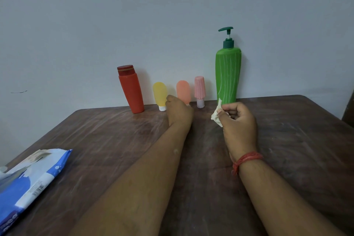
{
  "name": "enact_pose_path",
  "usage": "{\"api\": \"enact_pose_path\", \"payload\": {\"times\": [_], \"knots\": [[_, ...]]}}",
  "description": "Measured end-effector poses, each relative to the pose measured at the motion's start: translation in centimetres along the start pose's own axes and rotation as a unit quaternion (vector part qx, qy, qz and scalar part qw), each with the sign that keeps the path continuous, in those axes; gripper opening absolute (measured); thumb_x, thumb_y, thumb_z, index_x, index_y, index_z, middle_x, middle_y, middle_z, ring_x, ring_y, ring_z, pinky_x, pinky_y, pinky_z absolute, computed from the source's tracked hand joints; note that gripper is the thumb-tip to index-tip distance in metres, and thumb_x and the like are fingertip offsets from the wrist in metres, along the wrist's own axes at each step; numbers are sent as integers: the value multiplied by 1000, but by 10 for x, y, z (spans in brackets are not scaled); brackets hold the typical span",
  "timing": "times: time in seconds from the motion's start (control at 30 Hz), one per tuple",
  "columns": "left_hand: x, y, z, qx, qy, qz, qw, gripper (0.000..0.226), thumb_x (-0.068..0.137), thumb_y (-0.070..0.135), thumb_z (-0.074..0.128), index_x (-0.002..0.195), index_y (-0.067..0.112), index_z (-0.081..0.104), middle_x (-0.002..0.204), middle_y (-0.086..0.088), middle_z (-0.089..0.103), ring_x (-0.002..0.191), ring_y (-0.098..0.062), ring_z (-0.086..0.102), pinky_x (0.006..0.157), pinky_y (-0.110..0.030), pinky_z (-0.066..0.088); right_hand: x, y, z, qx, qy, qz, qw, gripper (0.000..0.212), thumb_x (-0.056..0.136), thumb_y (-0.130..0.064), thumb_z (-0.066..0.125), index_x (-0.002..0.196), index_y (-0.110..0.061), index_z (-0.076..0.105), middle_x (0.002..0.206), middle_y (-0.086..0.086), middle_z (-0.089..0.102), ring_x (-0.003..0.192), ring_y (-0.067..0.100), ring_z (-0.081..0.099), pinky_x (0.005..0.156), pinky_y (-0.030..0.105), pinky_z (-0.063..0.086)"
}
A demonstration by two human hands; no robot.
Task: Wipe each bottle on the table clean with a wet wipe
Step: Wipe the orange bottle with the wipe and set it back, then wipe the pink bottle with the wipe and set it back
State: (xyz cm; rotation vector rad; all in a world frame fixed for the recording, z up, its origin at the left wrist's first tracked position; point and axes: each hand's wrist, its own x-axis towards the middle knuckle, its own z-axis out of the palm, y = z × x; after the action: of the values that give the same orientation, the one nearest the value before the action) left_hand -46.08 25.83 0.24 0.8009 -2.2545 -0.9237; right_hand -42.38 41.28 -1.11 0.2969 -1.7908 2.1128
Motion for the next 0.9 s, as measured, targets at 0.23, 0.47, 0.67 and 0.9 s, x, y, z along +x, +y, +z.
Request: {"api": "enact_pose_path", "payload": {"times": [0.23,0.47,0.67,0.9], "knots": [[8,22,-29,65,71,246,965,40,92,7,59,132,4,52,128,-15,53,119,-30,48,98,-35,40,6,-4,-6,-2,59,17,998,14,81,-13,72,77,-25,66,79,-4,70,77,14,68,74,38,59],[40,48,-32,190,-64,349,915,55,99,23,61,151,13,44,150,-10,49,143,-29,33,113,-37,31,18,-5,-20,39,147,33,988,18,81,-12,72,78,-29,67,85,-2,72,81,14,70,71,32,58],[40,61,-22,207,-93,346,910,41,95,14,63,136,15,57,130,-10,58,118,-30,55,94,-40,47,24,-2,-23,72,164,47,983,18,81,-9,72,81,-26,67,89,2,73,83,19,71,71,31,57],[28,66,-7,110,-105,281,947,41,92,3,59,131,13,56,111,-17,65,101,-30,59,73,-35,41,24,0,-22,82,156,47,983,18,81,-8,72,81,-26,68,89,1,73,84,18,71,68,27,55]]}}
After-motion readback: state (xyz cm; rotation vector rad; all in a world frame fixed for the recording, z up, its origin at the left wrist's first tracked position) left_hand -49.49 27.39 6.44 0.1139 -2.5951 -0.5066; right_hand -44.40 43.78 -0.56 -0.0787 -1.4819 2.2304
